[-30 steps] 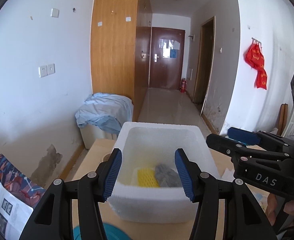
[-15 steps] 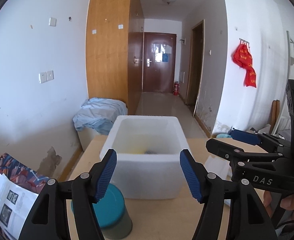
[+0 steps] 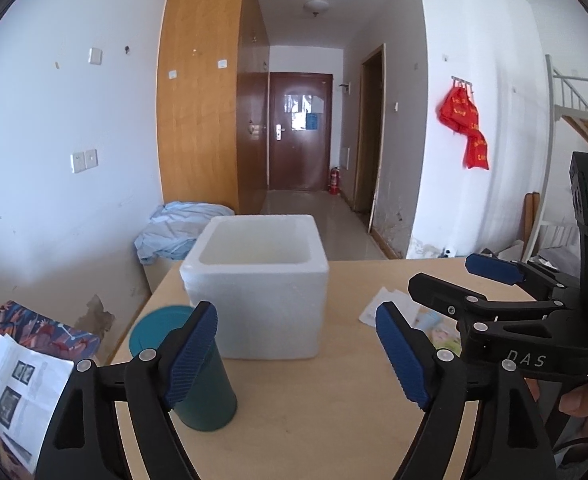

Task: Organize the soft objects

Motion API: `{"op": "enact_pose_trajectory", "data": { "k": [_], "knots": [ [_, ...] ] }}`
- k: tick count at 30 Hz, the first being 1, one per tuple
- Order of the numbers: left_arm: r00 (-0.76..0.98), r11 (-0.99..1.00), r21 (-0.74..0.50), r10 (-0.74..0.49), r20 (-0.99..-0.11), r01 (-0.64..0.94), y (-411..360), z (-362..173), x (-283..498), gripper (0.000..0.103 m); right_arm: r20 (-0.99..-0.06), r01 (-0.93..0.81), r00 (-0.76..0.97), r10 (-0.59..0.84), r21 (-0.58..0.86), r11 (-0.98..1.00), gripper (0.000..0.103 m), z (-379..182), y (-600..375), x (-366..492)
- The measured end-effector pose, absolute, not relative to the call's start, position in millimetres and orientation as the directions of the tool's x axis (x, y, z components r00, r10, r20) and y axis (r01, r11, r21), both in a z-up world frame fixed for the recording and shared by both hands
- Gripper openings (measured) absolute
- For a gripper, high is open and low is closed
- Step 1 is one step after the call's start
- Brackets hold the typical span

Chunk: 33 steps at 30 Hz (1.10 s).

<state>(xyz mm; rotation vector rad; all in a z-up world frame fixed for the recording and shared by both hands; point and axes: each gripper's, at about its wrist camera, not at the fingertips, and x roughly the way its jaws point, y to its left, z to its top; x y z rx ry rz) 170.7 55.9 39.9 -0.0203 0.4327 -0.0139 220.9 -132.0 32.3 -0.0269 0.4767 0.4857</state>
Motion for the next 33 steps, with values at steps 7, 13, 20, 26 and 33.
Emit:
{"op": "enact_pose_trajectory", "data": {
  "k": [7, 13, 20, 26, 33],
  "knots": [
    [0.908, 0.999, -0.012, -0.042, -0.417, 0.041, 40, 30, 141, 0.087, -0.425, -0.417, 0.808, 0.408, 0.078, 0.906, 0.091, 26, -153, 182],
    [0.912, 0.997, -0.014, -0.077, -0.403, 0.078, 21, 23, 110, 0.089, -0.407, -0.380, 0.831, 0.380, 0.083, 0.921, 0.091, 23, -176, 144],
    [0.919, 0.993, 0.016, -0.102, -0.381, 0.116, -5, 16, 76, 0.093, -0.366, -0.336, 0.867, 0.338, 0.070, 0.939, 0.092, 17, -195, 107],
    [0.920, 0.989, 0.019, -0.127, -0.370, 0.144, -18, 13, 63, 0.095, -0.371, -0.292, 0.879, 0.300, 0.079, 0.953, 0.092, 9, -215, 100],
    [0.912, 0.984, 0.014, -0.160, -0.379, 0.179, -34, 9, 71, 0.096, -0.380, -0.249, 0.888, 0.259, 0.076, 0.966, 0.092, 3, -235, 107]
  ]
}}
